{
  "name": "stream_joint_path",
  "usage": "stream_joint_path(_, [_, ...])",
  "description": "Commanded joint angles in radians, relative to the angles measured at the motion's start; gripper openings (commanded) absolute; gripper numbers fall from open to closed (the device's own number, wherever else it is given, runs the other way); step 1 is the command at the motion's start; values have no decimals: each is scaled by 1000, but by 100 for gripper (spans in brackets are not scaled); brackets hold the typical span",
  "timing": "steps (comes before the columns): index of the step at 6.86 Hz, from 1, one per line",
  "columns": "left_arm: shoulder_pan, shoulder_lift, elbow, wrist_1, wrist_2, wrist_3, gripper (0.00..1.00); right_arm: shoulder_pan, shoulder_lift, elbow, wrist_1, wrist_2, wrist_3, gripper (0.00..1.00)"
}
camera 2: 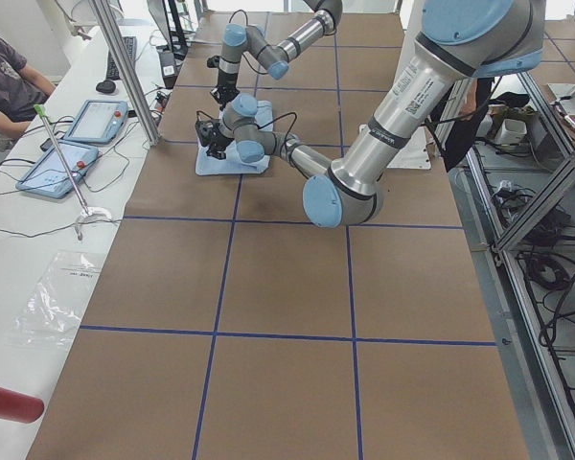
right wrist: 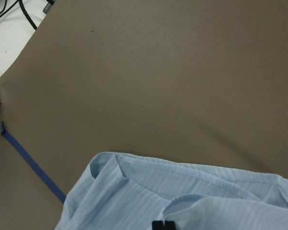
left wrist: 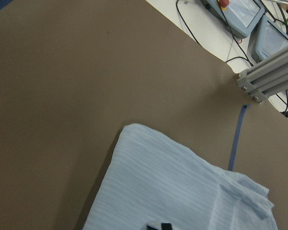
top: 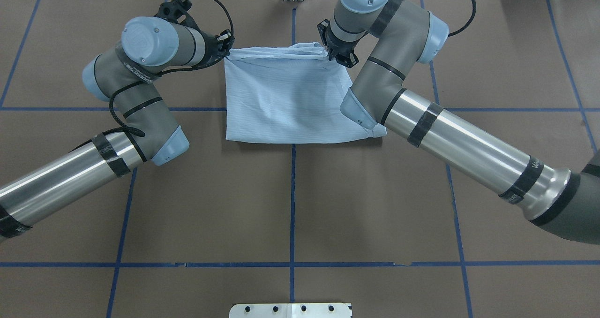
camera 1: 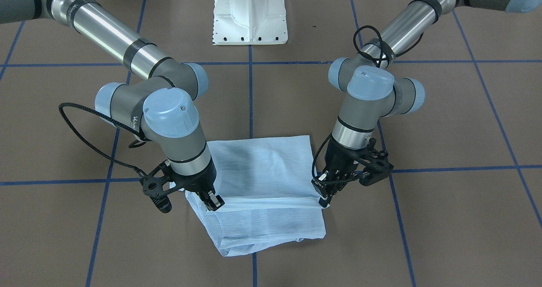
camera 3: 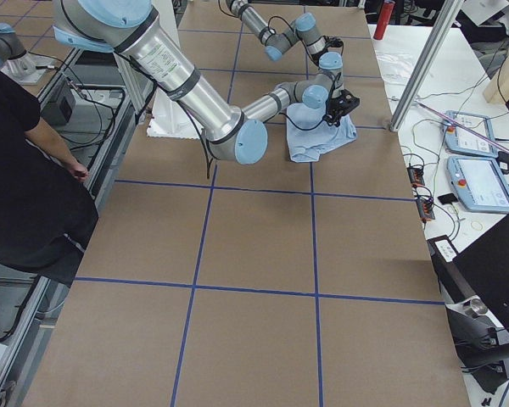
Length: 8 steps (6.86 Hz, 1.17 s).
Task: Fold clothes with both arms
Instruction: 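Lift the near edge with both grippers and fold it toward the far edge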
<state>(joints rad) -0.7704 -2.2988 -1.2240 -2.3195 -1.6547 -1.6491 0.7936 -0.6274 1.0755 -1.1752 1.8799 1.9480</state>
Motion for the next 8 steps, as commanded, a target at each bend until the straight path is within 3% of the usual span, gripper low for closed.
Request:
stream_joint_path(1, [-7, -46, 84, -29, 3, 8, 0, 9, 64, -121, 37, 1, -21, 0])
stream_joint_path(4, [-7, -62, 164, -81, 10, 14, 0, 9, 106, -209, 66, -7, -55, 0])
stream_joint_path(5, [-7, -63, 164, -81, 10, 20, 52, 7, 117, -238, 87, -8, -101, 99])
stream_joint_path(6, [-9, -63, 164, -83, 10, 35, 64, 7, 120, -247, 91, -8, -122, 100])
stream_joint_path(8, [-29, -63, 164, -89, 6, 60, 99, 33, 118, -252, 91, -1, -220, 100])
